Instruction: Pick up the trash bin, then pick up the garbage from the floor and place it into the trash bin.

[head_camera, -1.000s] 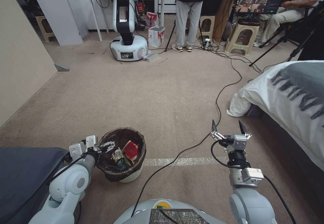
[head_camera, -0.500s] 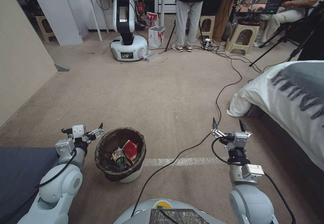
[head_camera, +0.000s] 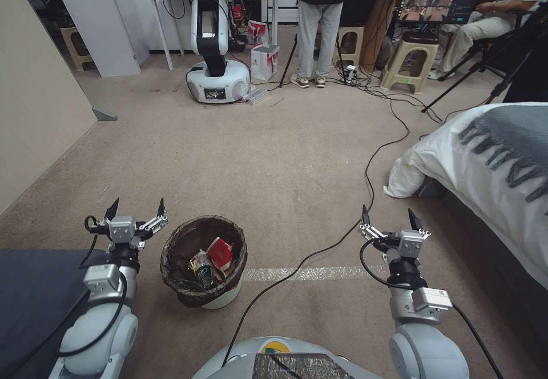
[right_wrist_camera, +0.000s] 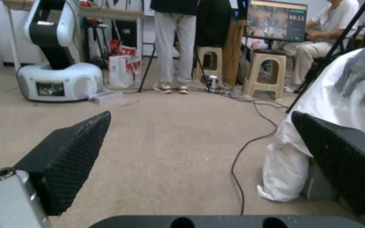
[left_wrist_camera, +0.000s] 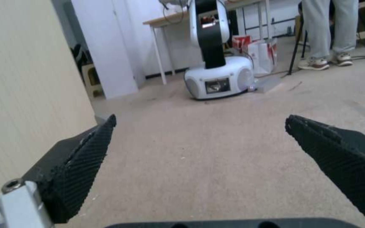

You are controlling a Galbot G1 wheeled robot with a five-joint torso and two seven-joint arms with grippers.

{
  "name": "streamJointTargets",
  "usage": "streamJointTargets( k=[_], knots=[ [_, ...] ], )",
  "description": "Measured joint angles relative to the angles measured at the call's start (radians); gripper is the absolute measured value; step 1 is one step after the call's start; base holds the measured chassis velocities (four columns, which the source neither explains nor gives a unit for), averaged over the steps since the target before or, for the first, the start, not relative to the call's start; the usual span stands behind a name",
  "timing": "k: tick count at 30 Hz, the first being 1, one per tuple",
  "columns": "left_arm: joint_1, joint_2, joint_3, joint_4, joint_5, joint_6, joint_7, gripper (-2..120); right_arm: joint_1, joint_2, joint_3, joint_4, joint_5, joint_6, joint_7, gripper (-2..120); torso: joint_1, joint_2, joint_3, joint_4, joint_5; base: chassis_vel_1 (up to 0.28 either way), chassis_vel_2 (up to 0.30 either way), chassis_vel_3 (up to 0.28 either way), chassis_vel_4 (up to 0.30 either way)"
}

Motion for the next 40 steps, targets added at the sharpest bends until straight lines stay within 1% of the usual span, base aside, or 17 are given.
streamJointTargets(
  k=[1,2,3,9,40],
  knots=[
    [0.017,-0.015,0.004,0.003,0.026,-0.038,0.001,100,-0.014,-0.001,-0.003,0.003,-0.001,0.011,0.001,100,0.0,0.0,0.0,0.0001,0.0001,0.0,0.0,0.0,0.0],
    [0.027,-0.021,0.007,0.003,0.038,-0.053,-0.001,100,-0.021,0.0,-0.004,0.004,-0.006,0.018,0.006,100,0.0,0.0,0.0,-0.0001,0.0001,0.0,0.0,0.0,0.0],
    [0.036,-0.025,0.01,0.003,0.047,-0.061,-0.006,100,-0.026,0.0,-0.005,0.004,-0.013,0.023,0.013,100,0.0,0.0,0.0,0.0002,0.0,0.0,0.0,0.0,0.0],
    [0.039,-0.026,0.011,0.003,0.05,-0.063,-0.011,100,-0.028,0.0,-0.006,0.004,-0.018,0.027,0.017,100,0.0,0.0,0.0,-0.0001,0.0001,0.0,0.0,0.0,0.0],
    [0.036,-0.023,0.012,0.002,0.042,-0.053,-0.015,100,-0.027,0.001,-0.006,0.003,-0.019,0.027,0.018,100,0.0,0.0,0.0,0.0,0.0001,0.0,0.0,0.0,0.0]
  ],
)
